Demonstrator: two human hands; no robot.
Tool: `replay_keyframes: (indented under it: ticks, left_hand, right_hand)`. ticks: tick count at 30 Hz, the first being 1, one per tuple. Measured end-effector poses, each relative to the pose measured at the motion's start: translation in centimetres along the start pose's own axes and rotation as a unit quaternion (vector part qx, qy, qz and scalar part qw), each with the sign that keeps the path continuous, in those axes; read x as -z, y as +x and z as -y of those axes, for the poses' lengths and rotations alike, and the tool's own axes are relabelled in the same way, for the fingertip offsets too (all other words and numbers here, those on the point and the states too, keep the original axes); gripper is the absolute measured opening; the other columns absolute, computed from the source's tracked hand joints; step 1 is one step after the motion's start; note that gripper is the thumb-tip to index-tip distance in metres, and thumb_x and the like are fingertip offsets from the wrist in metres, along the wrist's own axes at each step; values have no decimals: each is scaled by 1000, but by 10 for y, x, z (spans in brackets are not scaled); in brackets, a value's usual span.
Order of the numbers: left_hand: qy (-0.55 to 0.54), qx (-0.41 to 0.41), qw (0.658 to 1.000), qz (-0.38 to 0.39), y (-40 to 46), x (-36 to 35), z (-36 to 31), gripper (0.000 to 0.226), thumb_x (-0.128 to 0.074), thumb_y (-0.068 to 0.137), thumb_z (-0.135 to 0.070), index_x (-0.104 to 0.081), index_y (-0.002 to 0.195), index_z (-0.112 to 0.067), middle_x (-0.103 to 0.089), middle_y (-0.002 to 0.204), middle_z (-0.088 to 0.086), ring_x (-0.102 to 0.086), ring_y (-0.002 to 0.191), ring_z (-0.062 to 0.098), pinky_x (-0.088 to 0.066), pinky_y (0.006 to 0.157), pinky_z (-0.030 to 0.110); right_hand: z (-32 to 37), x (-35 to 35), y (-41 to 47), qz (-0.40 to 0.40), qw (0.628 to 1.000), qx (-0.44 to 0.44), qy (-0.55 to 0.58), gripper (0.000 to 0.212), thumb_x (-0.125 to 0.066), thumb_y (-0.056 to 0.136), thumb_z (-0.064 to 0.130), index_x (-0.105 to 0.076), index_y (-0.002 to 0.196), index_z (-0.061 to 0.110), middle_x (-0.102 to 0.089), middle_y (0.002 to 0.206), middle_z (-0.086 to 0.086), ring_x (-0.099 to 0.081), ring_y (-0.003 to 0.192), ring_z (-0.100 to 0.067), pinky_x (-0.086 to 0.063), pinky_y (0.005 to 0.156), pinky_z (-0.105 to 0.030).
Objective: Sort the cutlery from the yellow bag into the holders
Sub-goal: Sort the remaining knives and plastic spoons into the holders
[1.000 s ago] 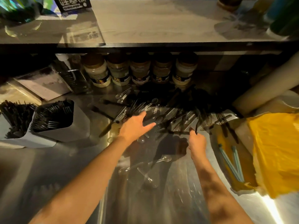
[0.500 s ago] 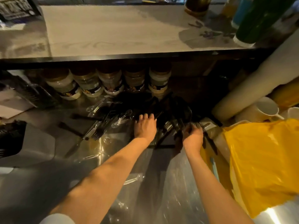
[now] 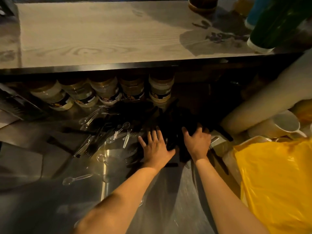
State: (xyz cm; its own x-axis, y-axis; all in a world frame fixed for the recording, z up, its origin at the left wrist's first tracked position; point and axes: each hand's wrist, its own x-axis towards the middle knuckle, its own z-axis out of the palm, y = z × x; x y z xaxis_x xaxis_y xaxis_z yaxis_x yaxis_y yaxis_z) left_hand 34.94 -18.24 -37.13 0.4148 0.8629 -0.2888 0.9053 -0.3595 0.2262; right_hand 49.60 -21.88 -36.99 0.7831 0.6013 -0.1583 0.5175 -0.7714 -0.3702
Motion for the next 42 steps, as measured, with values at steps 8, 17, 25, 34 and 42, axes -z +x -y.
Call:
replay_keyframes:
  ticks: [8,17,25,34,42]
  left_hand:
    - [46,-33,994,-98,-13,-18,32,90,-65,77,-67,-52,141,-4,-62,126,12,-60,116,29,-50,95,51]
    - [46,-69,995,-58,-29,-8,67,57,-74,84,-35,-57,134,-12,-61,123,8,-56,114,28,-46,98,42]
    - [34,-18,999,3,-31,3,79,48,-48,100,-49,-50,133,-14,-54,134,7,-46,128,26,-33,108,39]
    - [21,4,998,65,-24,19,70,44,-45,103,-39,-47,136,-9,-49,140,11,-44,131,28,-38,106,38]
    - [-4,21,997,68,-22,25,65,46,-53,101,-34,-44,137,-6,-53,139,15,-47,132,30,-41,105,38]
  right_hand:
    - [0,-17,-8,50,995,67,-59,109,-50,81,82,-11,161,18,-7,168,-7,0,155,-28,1,123,-48]
    - [-15,-36,-67,-22,995,91,-33,86,-61,91,58,-34,153,5,-51,139,-22,-46,130,-39,-36,112,-48]
    - [-12,-23,-74,35,992,73,-93,60,-45,102,49,-41,149,13,-57,137,-9,-49,128,-29,-43,102,-38]
    - [4,-1,-55,133,988,36,-75,39,-38,106,42,-51,129,14,-65,124,-12,-64,111,-34,-51,84,-41]
    - [14,15,-42,237,952,-48,186,37,-47,106,30,-50,136,8,-64,85,-7,-61,63,-19,-47,57,-29]
